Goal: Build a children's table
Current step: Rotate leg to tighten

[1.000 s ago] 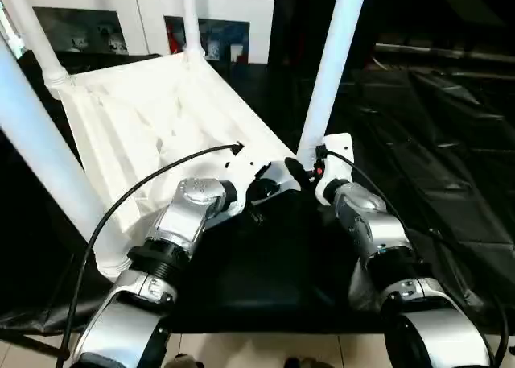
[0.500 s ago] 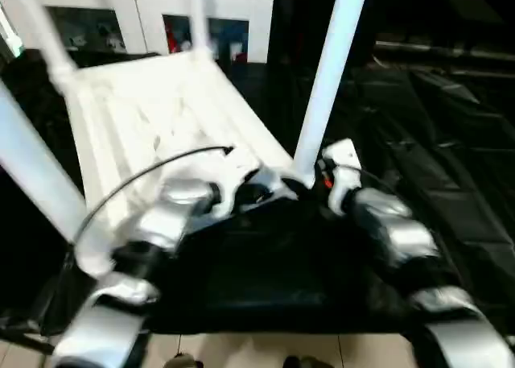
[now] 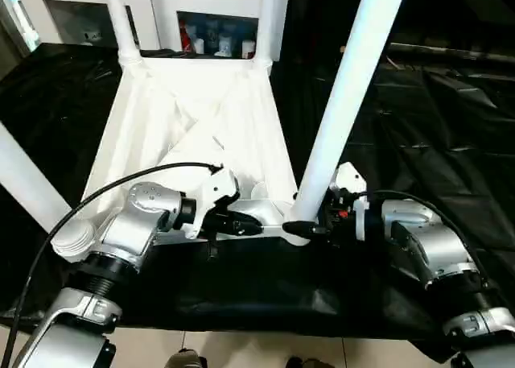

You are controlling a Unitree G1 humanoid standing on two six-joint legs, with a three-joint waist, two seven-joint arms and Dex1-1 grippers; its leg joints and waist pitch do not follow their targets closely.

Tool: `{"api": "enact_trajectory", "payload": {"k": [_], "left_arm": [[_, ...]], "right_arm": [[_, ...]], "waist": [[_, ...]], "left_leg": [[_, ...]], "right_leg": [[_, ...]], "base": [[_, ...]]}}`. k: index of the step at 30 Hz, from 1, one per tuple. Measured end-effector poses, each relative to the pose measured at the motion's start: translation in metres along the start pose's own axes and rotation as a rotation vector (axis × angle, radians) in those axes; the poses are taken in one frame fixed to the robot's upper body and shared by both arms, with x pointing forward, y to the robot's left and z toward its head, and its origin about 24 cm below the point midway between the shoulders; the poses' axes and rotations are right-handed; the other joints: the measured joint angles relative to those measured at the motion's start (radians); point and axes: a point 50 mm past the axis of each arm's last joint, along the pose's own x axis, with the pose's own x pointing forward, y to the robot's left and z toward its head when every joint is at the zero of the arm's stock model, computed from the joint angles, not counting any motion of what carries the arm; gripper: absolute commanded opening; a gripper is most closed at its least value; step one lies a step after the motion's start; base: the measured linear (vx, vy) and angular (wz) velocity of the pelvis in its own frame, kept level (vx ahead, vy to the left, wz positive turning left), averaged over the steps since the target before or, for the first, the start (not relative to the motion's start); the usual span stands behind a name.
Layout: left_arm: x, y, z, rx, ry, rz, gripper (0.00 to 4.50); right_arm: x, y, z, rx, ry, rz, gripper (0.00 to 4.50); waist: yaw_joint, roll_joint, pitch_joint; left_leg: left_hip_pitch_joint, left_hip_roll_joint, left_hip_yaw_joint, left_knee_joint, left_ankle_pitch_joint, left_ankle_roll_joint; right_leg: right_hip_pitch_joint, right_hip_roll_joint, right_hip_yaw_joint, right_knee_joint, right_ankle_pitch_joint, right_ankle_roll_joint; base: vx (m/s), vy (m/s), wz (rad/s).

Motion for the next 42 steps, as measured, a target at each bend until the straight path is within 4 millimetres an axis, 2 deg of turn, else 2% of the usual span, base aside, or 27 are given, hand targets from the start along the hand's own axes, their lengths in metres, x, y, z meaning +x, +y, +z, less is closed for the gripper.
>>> {"api": "enact_trajectory", "payload": {"k": [1,2,4,6,9,15,22,25,27,29,36,38,41,42], "left_arm": [[0.000,0.000,0.000,0.000,0.000,0.000,0.00],[0.000,0.000,0.000,0.001,0.000,0.000,0.00],[0.000,0.000,0.000,0.001,0.000,0.000,0.00],[0.000,0.000,0.000,0.001,0.000,0.001,0.00],[0.000,0.000,0.000,0.002,-0.001,0.001,0.00],[0.001,0.001,0.000,-0.001,-0.003,0.025,0.00],[0.015,0.013,0.006,-0.031,-0.022,0.200,0.00],[0.035,0.021,0.014,-0.070,-0.030,0.332,0.00],[0.047,0.023,0.020,-0.095,-0.037,0.396,0.00],[0.054,0.024,0.024,-0.102,-0.041,0.424,0.00],[0.060,0.025,0.028,-0.097,-0.044,0.443,0.00],[0.060,0.025,0.028,-0.093,-0.044,0.442,0.00],[0.058,0.025,0.028,-0.081,-0.043,0.427,0.00],[0.057,0.025,0.027,-0.079,-0.043,0.423,0.00]], "right_arm": [[0.000,0.000,0.000,0.000,0.000,0.001,3.48],[0.000,0.000,0.000,0.002,0.001,0.004,3.27],[0.000,0.001,0.000,0.006,0.003,0.010,3.27],[0.000,0.001,0.000,0.007,0.005,0.012,2.97],[0.000,0.001,0.000,0.009,0.006,0.011,2.76],[0.005,0.000,-0.001,0.025,-0.008,-0.021,2.66],[0.020,-0.018,0.001,0.118,-0.058,-0.306,2.64],[0.035,-0.030,0.004,0.229,-0.113,-0.560,2.64],[0.042,-0.036,0.007,0.274,-0.127,-0.687,2.64],[0.046,-0.037,0.009,0.282,-0.138,-0.741,2.64],[0.049,-0.039,0.010,0.276,-0.169,-0.779,2.64],[0.049,-0.039,0.010,0.274,-0.176,-0.773,3.20],[0.044,-0.039,0.009,0.246,-0.175,-0.714,3.40],[0.043,-0.039,0.009,0.238,-0.173,-0.695,3.62]], "waist": [[0.000,0.000,0.000],[0.000,0.000,0.000],[0.000,0.000,0.000],[0.000,0.000,0.000],[0.000,0.000,0.000],[-0.001,-0.001,0.000],[-0.028,-0.001,0.000],[-0.039,-0.001,-0.001],[-0.040,-0.001,-0.002],[-0.037,-0.001,-0.002],[-0.030,-0.001,-0.002],[-0.030,-0.001,-0.002],[-0.031,-0.001,-0.002],[-0.031,-0.001,-0.002]], "left_leg": [[0.000,0.000,0.000,0.000,0.000,0.000],[0.000,0.000,0.000,0.000,0.000,0.000],[0.000,0.000,0.000,0.000,0.000,0.000],[0.000,0.000,0.000,0.000,0.000,0.000],[0.000,0.000,0.000,0.000,0.000,0.000],[0.000,0.000,0.000,0.001,0.000,0.000],[0.003,0.000,0.000,0.004,0.000,0.000],[0.004,0.000,0.000,0.006,0.001,0.000],[0.004,-0.001,-0.001,0.007,0.001,0.000],[0.004,-0.001,-0.001,0.007,0.001,0.000],[0.002,-0.001,0.000,0.004,0.000,0.000],[0.002,-0.001,0.000,0.004,0.000,0.000],[0.002,-0.001,0.000,0.004,0.000,0.000],[0.002,-0.001,0.000,0.004,0.000,0.000]], "right_leg": [[0.000,0.000,0.000,0.000,0.000,0.000],[0.000,0.000,0.000,0.000,0.000,0.000],[0.000,0.000,0.000,0.000,0.000,0.000],[0.000,0.000,0.000,0.000,0.000,0.000],[0.000,0.000,0.000,0.000,0.000,0.000],[0.000,0.000,0.000,0.001,0.000,0.000],[0.002,0.000,0.001,0.002,0.000,0.001],[0.002,0.000,0.002,0.002,0.000,0.001],[0.003,0.000,0.003,0.001,0.000,0.001],[0.003,0.000,0.003,0.001,0.000,0.001],[0.003,0.000,0.001,0.001,0.002,-0.002],[0.002,0.000,0.001,0.001,0.001,0.000],[0.002,0.000,0.001,0.001,0.000,0.001],[0.001,0.000,0.001,0.001,0.000,0.001]], "base": [[0.000,0.000,0.00],[0.000,0.000,0.00],[0.000,0.000,0.00],[0.000,0.000,0.00],[0.000,0.000,0.00],[0.000,0.000,0.00],[0.000,0.000,0.00],[0.000,0.000,0.00],[0.000,0.000,0.00],[0.000,0.000,0.00],[0.000,0.000,0.00],[0.000,0.000,0.00],[0.000,0.000,0.00],[0.000,0.000,0.00]]}}
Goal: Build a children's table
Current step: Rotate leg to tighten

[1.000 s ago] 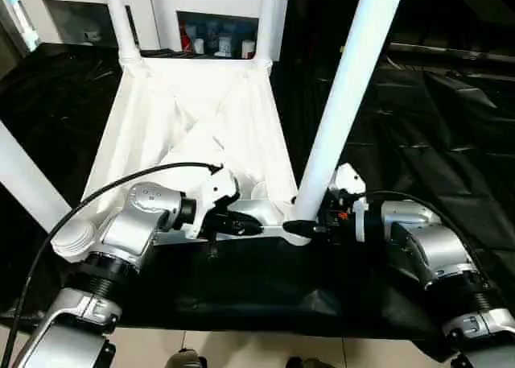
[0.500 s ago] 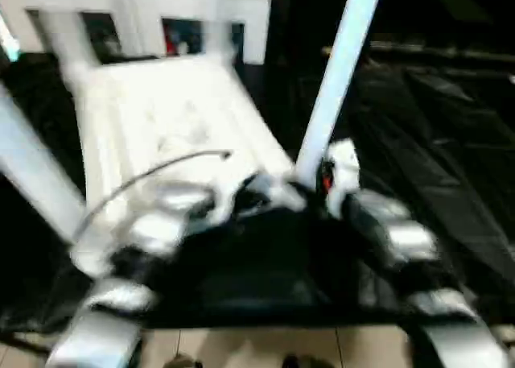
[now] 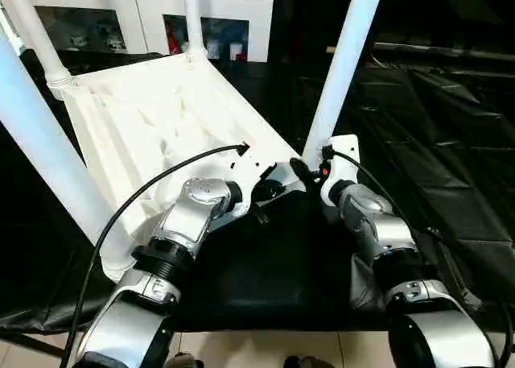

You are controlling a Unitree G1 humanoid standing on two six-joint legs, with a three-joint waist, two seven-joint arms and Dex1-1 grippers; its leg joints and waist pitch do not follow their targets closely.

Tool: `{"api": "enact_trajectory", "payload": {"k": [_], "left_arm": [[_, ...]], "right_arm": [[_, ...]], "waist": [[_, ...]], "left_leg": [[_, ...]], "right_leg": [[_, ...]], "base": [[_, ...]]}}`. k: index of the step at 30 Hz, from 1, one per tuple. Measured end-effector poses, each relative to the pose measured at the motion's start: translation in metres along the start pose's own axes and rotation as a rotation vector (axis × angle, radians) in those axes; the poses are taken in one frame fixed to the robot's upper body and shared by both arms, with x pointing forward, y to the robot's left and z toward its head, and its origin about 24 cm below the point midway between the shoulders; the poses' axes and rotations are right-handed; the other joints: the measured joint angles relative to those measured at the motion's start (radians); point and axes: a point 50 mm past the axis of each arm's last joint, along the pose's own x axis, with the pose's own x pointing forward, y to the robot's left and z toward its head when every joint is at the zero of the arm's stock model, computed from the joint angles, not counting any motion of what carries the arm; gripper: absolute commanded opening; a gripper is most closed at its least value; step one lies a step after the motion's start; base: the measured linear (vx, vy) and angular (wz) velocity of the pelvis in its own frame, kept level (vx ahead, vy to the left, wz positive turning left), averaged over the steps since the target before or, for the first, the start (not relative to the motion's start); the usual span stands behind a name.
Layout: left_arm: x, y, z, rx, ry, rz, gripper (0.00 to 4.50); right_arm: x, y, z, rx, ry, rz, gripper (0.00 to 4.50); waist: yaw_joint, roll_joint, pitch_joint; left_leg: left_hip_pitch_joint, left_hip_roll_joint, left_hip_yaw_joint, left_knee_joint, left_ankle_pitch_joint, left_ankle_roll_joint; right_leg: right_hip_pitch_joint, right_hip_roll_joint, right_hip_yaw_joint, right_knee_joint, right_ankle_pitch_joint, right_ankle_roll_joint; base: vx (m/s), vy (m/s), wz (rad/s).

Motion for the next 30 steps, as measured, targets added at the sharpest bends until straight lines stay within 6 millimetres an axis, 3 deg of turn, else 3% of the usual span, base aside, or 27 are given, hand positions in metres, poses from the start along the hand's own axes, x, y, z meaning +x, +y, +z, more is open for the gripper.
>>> {"api": "enact_trajectory", "payload": {"k": [9,14,17,22,30], "left_arm": [[-0.027,0.007,-0.010,0.054,0.005,-0.159,0.00],[-0.046,0.003,-0.018,0.077,0.024,-0.336,0.00],[-0.055,0.001,-0.022,0.075,0.044,-0.409,0.00],[-0.060,0.000,-0.024,0.079,0.054,-0.443,0.00],[-0.061,0.001,-0.025,0.080,0.056,-0.447,0.00]], "right_arm": [[-0.032,-0.014,0.001,-0.160,0.067,0.333,3.79],[-0.052,-0.010,0.000,-0.229,0.115,0.555,3.79],[-0.059,-0.010,0.001,-0.232,0.147,0.632,3.79],[-0.063,-0.006,-0.001,-0.231,0.180,0.692,3.79],[-0.064,-0.004,-0.003,-0.226,0.200,0.716,3.15]], "waist": [[0.008,0.000,0.001],[0.030,-0.001,0.001],[0.032,-0.002,0.002],[0.033,-0.002,0.002],[0.032,-0.002,0.002]], "left_leg": [[-0.001,0.001,0.000,-0.002,0.000,0.000],[-0.002,0.001,0.000,-0.002,0.000,0.001],[-0.002,0.001,0.000,0.000,-0.001,0.001],[-0.002,0.001,0.000,0.002,-0.001,0.001],[-0.002,0.001,0.000,0.002,-0.001,0.001]], "right_leg": [[-0.001,0.000,-0.002,0.000,0.001,-0.002],[-0.002,0.000,-0.002,0.000,0.001,-0.002],[-0.001,0.000,-0.001,0.000,0.001,-0.003],[-0.001,0.000,-0.001,0.001,0.001,-0.003],[-0.001,0.000,-0.001,0.002,0.001,-0.003]], "base": [[0.000,0.000,0.00],[0.000,0.000,0.00],[0.000,0.000,0.00],[0.000,0.000,0.00],[0.000,0.000,0.00]]}}
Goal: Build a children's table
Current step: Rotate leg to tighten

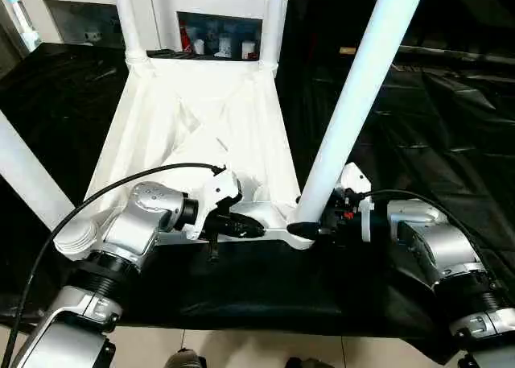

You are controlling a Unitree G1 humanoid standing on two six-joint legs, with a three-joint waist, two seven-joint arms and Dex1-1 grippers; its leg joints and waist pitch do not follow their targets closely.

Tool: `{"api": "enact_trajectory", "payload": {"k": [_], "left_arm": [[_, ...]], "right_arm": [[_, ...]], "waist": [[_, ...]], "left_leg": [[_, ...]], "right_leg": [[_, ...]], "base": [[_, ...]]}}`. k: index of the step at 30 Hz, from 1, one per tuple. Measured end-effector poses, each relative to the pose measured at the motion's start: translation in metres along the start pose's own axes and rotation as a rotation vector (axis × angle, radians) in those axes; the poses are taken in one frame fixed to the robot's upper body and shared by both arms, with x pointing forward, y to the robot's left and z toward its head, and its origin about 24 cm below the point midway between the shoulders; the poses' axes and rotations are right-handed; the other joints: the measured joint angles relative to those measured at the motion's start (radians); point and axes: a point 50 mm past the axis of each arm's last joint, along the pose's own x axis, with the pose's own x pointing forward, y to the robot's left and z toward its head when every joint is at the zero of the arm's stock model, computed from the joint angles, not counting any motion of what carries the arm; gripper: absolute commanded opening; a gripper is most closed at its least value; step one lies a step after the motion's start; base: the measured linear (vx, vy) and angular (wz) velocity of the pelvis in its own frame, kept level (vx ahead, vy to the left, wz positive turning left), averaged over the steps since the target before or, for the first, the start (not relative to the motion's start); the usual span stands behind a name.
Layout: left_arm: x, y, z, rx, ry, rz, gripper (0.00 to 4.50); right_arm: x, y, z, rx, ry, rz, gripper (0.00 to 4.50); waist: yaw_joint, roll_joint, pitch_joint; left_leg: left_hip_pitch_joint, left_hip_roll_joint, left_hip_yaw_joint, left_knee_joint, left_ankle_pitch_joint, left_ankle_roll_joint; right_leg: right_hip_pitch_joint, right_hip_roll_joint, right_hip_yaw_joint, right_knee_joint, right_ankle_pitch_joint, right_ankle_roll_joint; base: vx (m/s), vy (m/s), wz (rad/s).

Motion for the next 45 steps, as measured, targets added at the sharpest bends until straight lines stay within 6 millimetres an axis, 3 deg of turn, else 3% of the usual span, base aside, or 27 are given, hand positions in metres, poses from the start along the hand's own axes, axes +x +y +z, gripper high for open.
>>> {"api": "enact_trajectory", "payload": {"k": [7,11,16,18,22,27,31,33,35,38,43,45], "left_arm": [[-0.001,0.000,0.000,0.001,0.001,0.003,0.00],[0.000,0.001,0.000,0.002,-0.003,0.023,0.00],[0.008,0.009,0.002,-0.018,-0.014,0.107,0.00],[0.012,0.015,0.004,-0.032,-0.020,0.181,0.00],[0.031,0.026,0.013,-0.086,-0.030,0.357,0.00],[0.050,0.028,0.020,-0.120,-0.037,0.457,0.00],[0.054,0.028,0.022,-0.096,-0.034,0.475,0.00],[0.054,0.028,0.022,-0.080,-0.032,0.476,0.00],[0.055,0.029,0.022,-0.074,-0.030,0.476,0.00],[0.054,0.029,0.023,-0.058,-0.028,0.473,0.00],[0.054,0.028,0.024,-0.006,-0.034,0.437,0.00],[0.054,0.027,0.025,0.011,-0.042,0.416,0.00]], "right_arm": [[0.001,0.001,0.000,0.000,-0.002,0.005,2.54],[0.002,0.000,0.000,0.007,-0.010,-0.014,2.48],[0.007,-0.009,-0.003,0.051,-0.046,-0.156,2.47],[0.017,-0.015,-0.001,0.083,-0.071,-0.252,2.47],[0.037,-0.031,0.004,0.192,-0.135,-0.551,2.46],[0.053,-0.036,0.008,0.266,-0.164,-0.735,2.46],[0.058,-0.038,0.011,0.276,-0.180,-0.779,2.46],[0.058,-0.038,0.010,0.271,-0.191,-0.783,2.46],[0.058,-0.038,0.010,0.271,-0.196,-0.784,3.16],[0.058,-0.038,0.010,0.242,-0.195,-0.765,3.28],[0.037,-0.036,0.001,0.158,-0.185,-0.665,3.44],[0.014,-0.032,-0.001,0.099,-0.189,-0.611,3.44]], "waist": [[0.000,0.000,0.000],[0.000,0.000,0.000],[-0.008,-0.002,-0.001],[-0.016,-0.002,-0.001],[-0.034,-0.006,-0.003],[-0.034,-0.009,-0.009],[-0.034,-0.010,-0.010],[-0.033,-0.010,-0.010],[-0.033,-0.010,-0.010],[-0.031,-0.010,-0.010],[-0.017,-0.009,-0.010],[-0.001,-0.009,-0.009]], "left_leg": [[0.000,0.000,0.000,0.002,0.000,0.000],[0.000,0.000,0.000,0.002,0.000,0.000],[0.003,0.000,0.000,0.007,0.000,0.000],[0.003,0.000,0.000,0.008,0.001,0.000],[0.005,-0.001,-0.001,0.008,0.001,-0.002],[0.007,-0.001,-0.001,0.008,0.001,-0.002],[0.007,-0.001,-0.001,0.005,0.001,-0.002],[0.007,-0.001,-0.001,0.004,0.001,-0.002],[0.007,-0.001,-0.001,0.004,0.001,-0.002],[0.007,-0.001,-0.001,0.004,0.001,-0.002],[0.002,-0.001,-0.001,0.004,0.001,-0.002],[0.001,-0.001,-0.001,0.003,0.001,-0.002]], "right_leg": [[0.000,0.000,0.000,0.001,0.000,0.000],[0.000,0.000,0.000,0.002,0.000,-0.001],[0.001,0.000,0.001,0.005,0.003,-0.004],[0.001,0.000,0.000,0.005,0.002,-0.002],[0.001,0.000,0.000,0.005,0.003,-0.004],[0.002,0.000,0.001,0.005,0.003,-0.003],[0.002,0.001,0.000,0.003,0.003,-0.003],[0.002,0.001,0.000,0.002,0.004,-0.004],[0.002,0.001,0.000,0.002,0.004,-0.004],[0.002,0.001,0.000,0.002,0.003,-0.002],[0.000,0.001,-0.001,0.000,0.006,-0.005],[-0.001,0.001,-0.002,-0.001,0.006,-0.005]], "base": [[0.000,0.000,0.00],[0.000,0.000,0.00],[0.000,0.000,0.00],[0.000,0.000,0.00],[0.000,0.000,0.00],[0.000,0.000,0.00],[0.000,0.000,0.00],[0.000,0.000,0.00],[0.000,0.000,0.00],[0.000,0.000,0.00],[0.000,0.000,0.00],[0.000,0.000,0.00]]}}
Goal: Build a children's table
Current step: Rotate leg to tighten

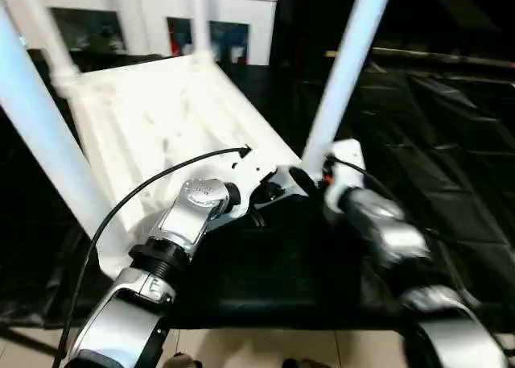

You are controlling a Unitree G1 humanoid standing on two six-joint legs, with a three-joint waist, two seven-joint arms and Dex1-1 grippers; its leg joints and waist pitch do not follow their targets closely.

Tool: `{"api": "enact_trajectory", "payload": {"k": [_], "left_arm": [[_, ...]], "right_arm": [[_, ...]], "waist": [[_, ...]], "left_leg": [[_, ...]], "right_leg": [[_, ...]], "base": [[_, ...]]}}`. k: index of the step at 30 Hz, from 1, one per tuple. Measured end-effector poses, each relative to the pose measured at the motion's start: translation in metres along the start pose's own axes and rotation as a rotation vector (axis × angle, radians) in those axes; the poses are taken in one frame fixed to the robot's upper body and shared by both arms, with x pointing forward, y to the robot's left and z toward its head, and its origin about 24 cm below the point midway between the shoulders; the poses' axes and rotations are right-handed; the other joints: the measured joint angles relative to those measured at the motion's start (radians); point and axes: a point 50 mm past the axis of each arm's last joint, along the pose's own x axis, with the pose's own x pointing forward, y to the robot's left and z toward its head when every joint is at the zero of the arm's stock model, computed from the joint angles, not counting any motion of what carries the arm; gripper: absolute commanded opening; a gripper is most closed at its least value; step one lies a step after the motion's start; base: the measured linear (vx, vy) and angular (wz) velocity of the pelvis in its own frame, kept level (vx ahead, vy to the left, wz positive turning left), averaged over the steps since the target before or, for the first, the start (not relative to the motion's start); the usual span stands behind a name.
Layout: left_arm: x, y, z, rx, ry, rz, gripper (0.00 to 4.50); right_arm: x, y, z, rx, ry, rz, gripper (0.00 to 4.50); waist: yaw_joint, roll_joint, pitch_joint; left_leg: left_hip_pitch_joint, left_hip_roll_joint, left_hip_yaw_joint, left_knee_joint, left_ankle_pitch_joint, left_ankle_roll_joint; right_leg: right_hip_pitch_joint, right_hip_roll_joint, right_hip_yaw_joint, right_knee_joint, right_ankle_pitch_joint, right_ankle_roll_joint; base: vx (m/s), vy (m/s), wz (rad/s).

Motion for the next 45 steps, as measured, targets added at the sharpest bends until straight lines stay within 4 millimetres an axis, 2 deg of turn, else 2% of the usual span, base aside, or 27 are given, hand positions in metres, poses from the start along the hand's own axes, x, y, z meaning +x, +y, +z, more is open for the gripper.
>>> {"api": "enact_trajectory", "payload": {"k": [4,7,12,14,16,19,20,24,30,32,35,38,41,45], "left_arm": [[-0.001,-0.001,-0.001,0.017,-0.021,-0.011,0.00],[-0.002,-0.002,-0.002,0.015,-0.049,-0.010,0.00],[-0.003,-0.008,-0.003,0.000,-0.114,-0.026,0.00],[-0.008,-0.012,-0.005,-0.036,-0.151,-0.036,0.00],[-0.010,-0.016,-0.003,-0.054,-0.171,-0.059,0.33],[-0.027,-0.021,-0.003,-0.065,-0.190,-0.106,0.44],[-0.037,-0.023,-0.007,-0.062,-0.183,-0.111,0.61],[-0.051,-0.029,-0.022,-0.087,-0.125,-0.111,0.98],[-0.073,-0.051,-0.017,-0.112,-0.137,-0.151,1.35],[-0.090,-0.060,-0.018,-0.117,-0.115,-0.177,1.58],[-0.109,-0.068,-0.024,-0.157,-0.083,-0.199,1.69],[-0.133,-0.075,-0.029,-0.189,-0.046,-0.204,2.06],[-0.141,-0.074,-0.029,-0.198,-0.051,-0.169,2.24],[-0.133,-0.068,-0.021,-0.188,-0.088,-0.110,2.66]], "right_arm": [[-0.031,-0.010,0.008,-0.044,-0.016,0.103,3.44],[-0.052,-0.013,0.007,-0.061,0.005,0.152,3.44],[-0.076,-0.011,0.005,-0.052,0.051,0.223,3.44],[-0.076,-0.006,0.007,-0.046,0.052,0.252,3.44],[-0.077,-0.001,0.005,-0.038,0.057,0.269,3.57],[-0.071,0.007,0.001,-0.010,0.057,0.288,3.57],[-0.068,0.010,-0.001,-0.002,0.054,0.288,3.57],[-0.062,0.018,-0.005,0.009,0.067,0.305,3.57],[-0.056,0.041,-0.012,-0.003,0.100,0.383,3.57],[-0.051,0.048,-0.014,0.002,0.088,0.369,3.57],[-0.046,0.052,-0.016,0.012,0.074,0.336,3.57],[-0.036,0.057,-0.007,0.013,0.027,0.330,3.57],[-0.033,0.060,-0.005,0.013,0.017,0.336,3.57],[-0.030,0.066,-0.005,0.010,0.013,0.359,3.57]], "waist": [[0.007,0.000,0.000],[0.011,0.000,0.001],[0.013,0.001,0.002],[0.010,0.002,0.002],[0.010,0.002,0.003],[0.000,0.002,0.004],[-0.004,0.002,0.005],[0.000,0.002,0.011],[0.000,0.003,0.016],[-0.007,0.006,0.019],[-0.007,0.013,0.023],[-0.010,0.014,0.023],[0.002,0.014,0.024],[0.002,0.013,0.023]], "left_leg": [[0.000,0.000,0.000,0.000,0.000,0.001],[-0.001,0.000,0.000,0.000,0.000,0.001],[-0.002,0.001,0.000,-0.001,-0.002,0.002],[-0.003,0.001,0.000,-0.001,-0.002,0.002],[-0.002,0.001,0.000,-0.002,-0.002,0.002],[-0.002,0.003,0.000,-0.004,-0.002,0.002],[-0.001,0.003,0.000,-0.005,-0.002,0.002],[-0.003,0.003,0.000,-0.006,-0.002,0.002],[-0.005,0.002,0.000,-0.009,-0.003,0.000],[-0.003,0.003,0.001,-0.010,-0.005,-0.002],[-0.003,0.003,0.001,-0.011,-0.005,-0.002],[-0.002,0.004,0.001,-0.011,-0.005,-0.002],[-0.001,0.004,0.001,-0.010,-0.004,-0.002],[-0.002,0.003,0.001,-0.007,-0.004,-0.002]], "right_leg": [[0.000,0.000,0.000,-0.001,0.000,0.001],[0.000,0.000,-0.001,-0.001,0.000,0.001],[0.000,0.000,-0.001,-0.004,-0.001,0.002],[0.000,0.000,-0.001,-0.004,-0.001,0.002],[-0.001,0.000,-0.002,-0.004,-0.002,0.003],[-0.001,0.000,-0.002,-0.004,-0.002,0.004],[-0.002,0.000,-0.002,-0.004,-0.005,0.008],[-0.004,0.000,-0.002,-0.004,-0.006,0.010],[-0.003,0.000,-0.001,-0.010,-0.004,0.007],[-0.003,0.001,0.000,-0.010,-0.004,0.007],[-0.003,0.003,-0.001,-0.010,-0.005,0.007],[-0.003,0.005,0.000,-0.009,-0.005,0.007],[-0.001,0.005,0.001,-0.010,-0.005,0.008],[0.001,0.004,0.005,-0.010,-0.007,0.012]], "base": [[0.000,0.000,0.00],[0.000,0.000,0.00],[0.000,0.000,0.00],[0.000,0.000,0.00],[0.000,0.000,0.00],[0.000,0.000,0.00],[0.000,0.000,0.00],[0.000,0.000,0.00],[0.000,0.000,0.00],[0.000,0.000,0.00],[0.000,0.000,0.00],[0.000,0.000,0.00],[0.000,0.000,0.00],[0.000,0.000,0.00]]}}
